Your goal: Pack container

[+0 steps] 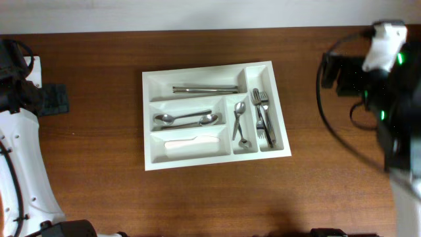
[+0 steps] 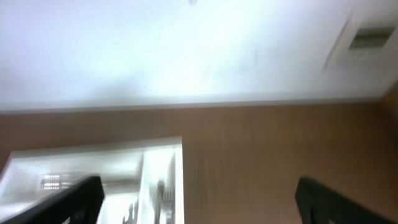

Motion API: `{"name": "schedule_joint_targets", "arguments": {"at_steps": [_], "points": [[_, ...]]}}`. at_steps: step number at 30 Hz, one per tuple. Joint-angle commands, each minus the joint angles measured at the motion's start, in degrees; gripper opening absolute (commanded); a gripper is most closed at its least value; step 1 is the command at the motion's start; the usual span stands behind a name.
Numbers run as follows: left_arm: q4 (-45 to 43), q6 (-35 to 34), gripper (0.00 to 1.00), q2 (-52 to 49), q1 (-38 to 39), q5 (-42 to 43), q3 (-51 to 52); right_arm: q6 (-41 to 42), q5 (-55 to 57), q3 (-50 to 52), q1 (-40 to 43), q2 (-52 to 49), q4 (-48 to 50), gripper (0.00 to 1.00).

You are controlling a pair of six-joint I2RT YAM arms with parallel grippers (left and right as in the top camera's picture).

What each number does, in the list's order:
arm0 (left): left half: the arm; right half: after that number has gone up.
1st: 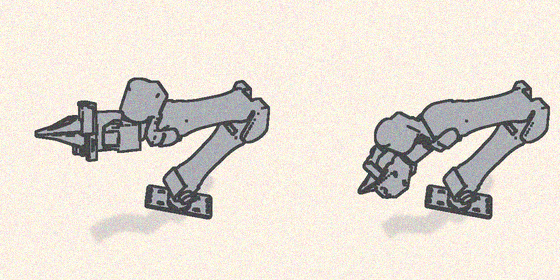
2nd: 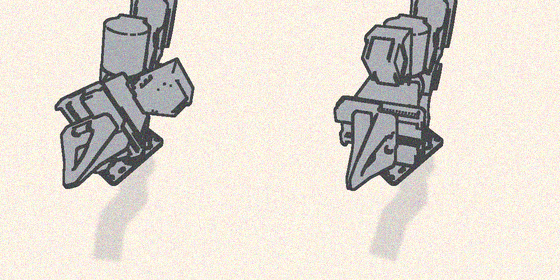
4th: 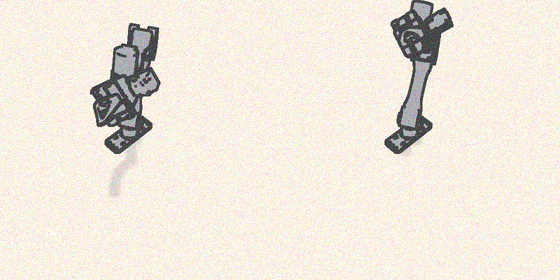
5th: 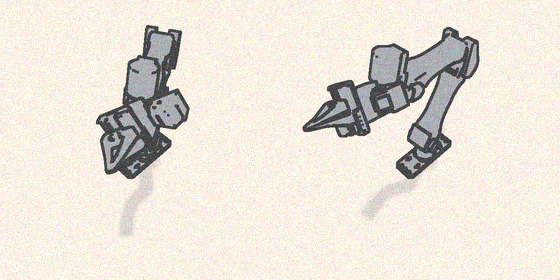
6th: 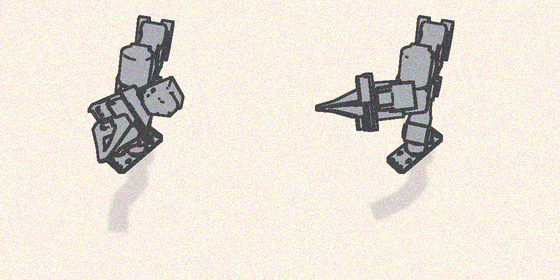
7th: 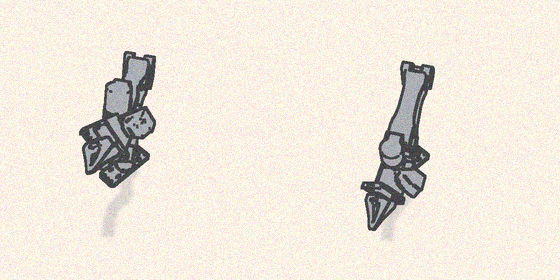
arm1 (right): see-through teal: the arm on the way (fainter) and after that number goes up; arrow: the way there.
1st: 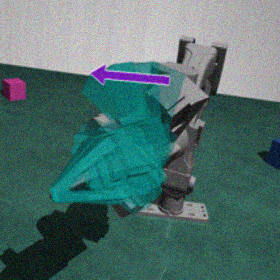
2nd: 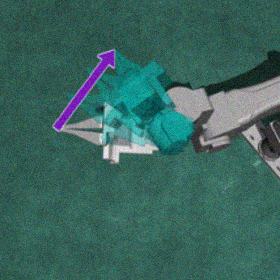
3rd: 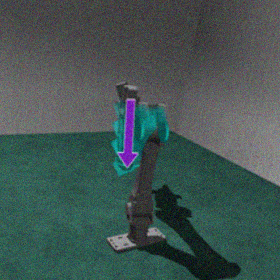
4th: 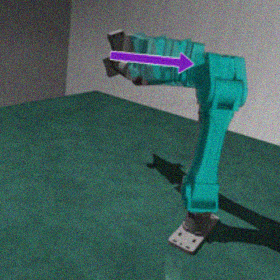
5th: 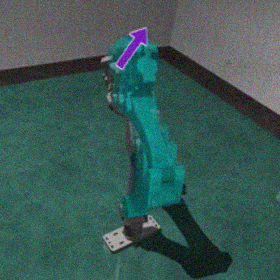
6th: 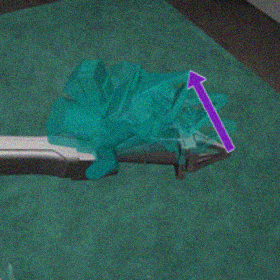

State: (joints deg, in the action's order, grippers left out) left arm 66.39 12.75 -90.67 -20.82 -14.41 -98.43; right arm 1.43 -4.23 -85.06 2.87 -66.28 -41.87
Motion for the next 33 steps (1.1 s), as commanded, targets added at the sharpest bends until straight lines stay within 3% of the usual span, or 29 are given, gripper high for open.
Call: {"name": "schedule_joint_targets", "arguments": {"at_steps": [1,6,14,23,33], "points": [[-0.1,-0.7,0.99,-0.4,-0.3,0.2,0.2,-0.3,-0.4,14.6,-0.8,8.8,8.0,0.99],[-0.1,-0.7,0.99,-0.4,-0.3,0.2,0.2,-0.3,-2.3,38.2,-0.8,27.0,20.0,0.99],[-0.1,-0.7,0.99,-0.4,-0.3,0.2,0.2,-0.3,-8.5,58.8,-0.8,48.5,19.8,0.99],[-0.1,-0.7,0.99,-0.4,-0.3,0.2,0.2,-0.3,-11.7,72.5,-0.8,61.3,19.9,0.99],[-0.1,-0.7,0.99,-0.4,-0.3,0.2,0.2,-0.3,-11.6,78.6,-0.8,64.6,19.9,0.99]]}}
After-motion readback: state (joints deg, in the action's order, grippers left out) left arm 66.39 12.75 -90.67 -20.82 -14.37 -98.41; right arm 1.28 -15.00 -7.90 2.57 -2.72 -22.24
